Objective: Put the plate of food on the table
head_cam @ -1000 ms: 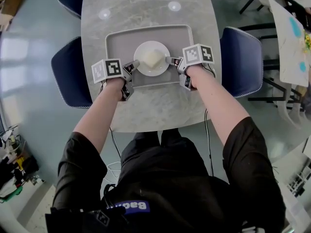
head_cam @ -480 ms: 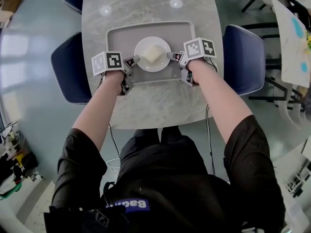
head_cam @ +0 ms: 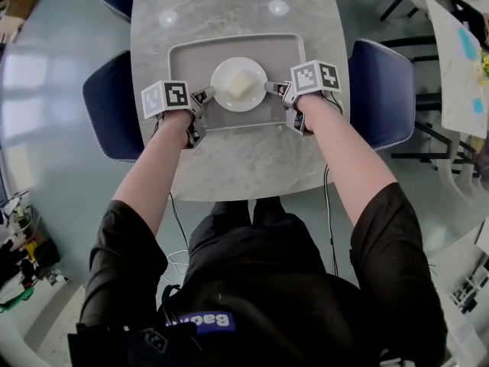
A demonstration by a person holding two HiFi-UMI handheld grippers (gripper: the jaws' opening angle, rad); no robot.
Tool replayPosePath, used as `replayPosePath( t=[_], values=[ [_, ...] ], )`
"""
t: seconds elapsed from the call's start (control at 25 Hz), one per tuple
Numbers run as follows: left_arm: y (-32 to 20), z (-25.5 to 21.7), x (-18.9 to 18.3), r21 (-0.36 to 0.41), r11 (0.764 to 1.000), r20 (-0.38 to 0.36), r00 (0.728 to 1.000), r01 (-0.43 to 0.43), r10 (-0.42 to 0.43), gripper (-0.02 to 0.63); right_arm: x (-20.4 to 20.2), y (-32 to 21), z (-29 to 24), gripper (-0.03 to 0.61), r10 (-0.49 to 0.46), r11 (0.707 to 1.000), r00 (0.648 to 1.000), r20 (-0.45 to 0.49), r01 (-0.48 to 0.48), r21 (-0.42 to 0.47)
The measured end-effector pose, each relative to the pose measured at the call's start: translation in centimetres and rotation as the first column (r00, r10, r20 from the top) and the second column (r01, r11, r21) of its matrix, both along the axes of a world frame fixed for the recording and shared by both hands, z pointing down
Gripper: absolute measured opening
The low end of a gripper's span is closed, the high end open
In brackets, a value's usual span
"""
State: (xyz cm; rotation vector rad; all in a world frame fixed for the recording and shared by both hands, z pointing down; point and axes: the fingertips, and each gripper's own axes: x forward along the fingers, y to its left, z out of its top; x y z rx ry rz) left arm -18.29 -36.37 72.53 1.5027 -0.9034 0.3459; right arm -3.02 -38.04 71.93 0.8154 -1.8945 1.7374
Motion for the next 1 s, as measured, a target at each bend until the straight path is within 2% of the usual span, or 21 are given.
replayPosePath(
  t=[0.16,0.32,0.6,0.8,1.0],
  values=[
    [0.3,-0.7,-0.4,0.059,0.998,0.048,0.999,0.003,-0.005,0.051,-0.2,0.4,-0.9,0.031,0.026,0.997,0.999,0.028,-0.028,0.069],
    [0.6,-2.5,-0.4,0.138,0.99,0.092,0.996,-0.021,0.009,0.05,0.1,1.0,-2.0,0.031,0.018,0.989,1.0,-0.004,-0.017,0.149],
    [2.8,-5.3,0.7,0.281,0.953,0.183,0.981,-0.114,0.063,0.049,0.2,3.4,-3.8,0.031,-0.036,0.963,0.996,-0.081,0.056,0.265],
    [5.4,-7.2,1.4,0.391,0.903,0.251,0.965,-0.179,0.082,0.049,-0.5,6.0,-4.9,0.031,-0.126,0.897,0.98,-0.155,0.179,0.405],
    [8.8,-9.7,2.4,0.449,0.861,0.301,0.948,-0.239,0.106,0.049,-1.3,9.1,-7.3,0.031,-0.195,0.803,0.96,-0.201,0.274,0.53]
  ],
)
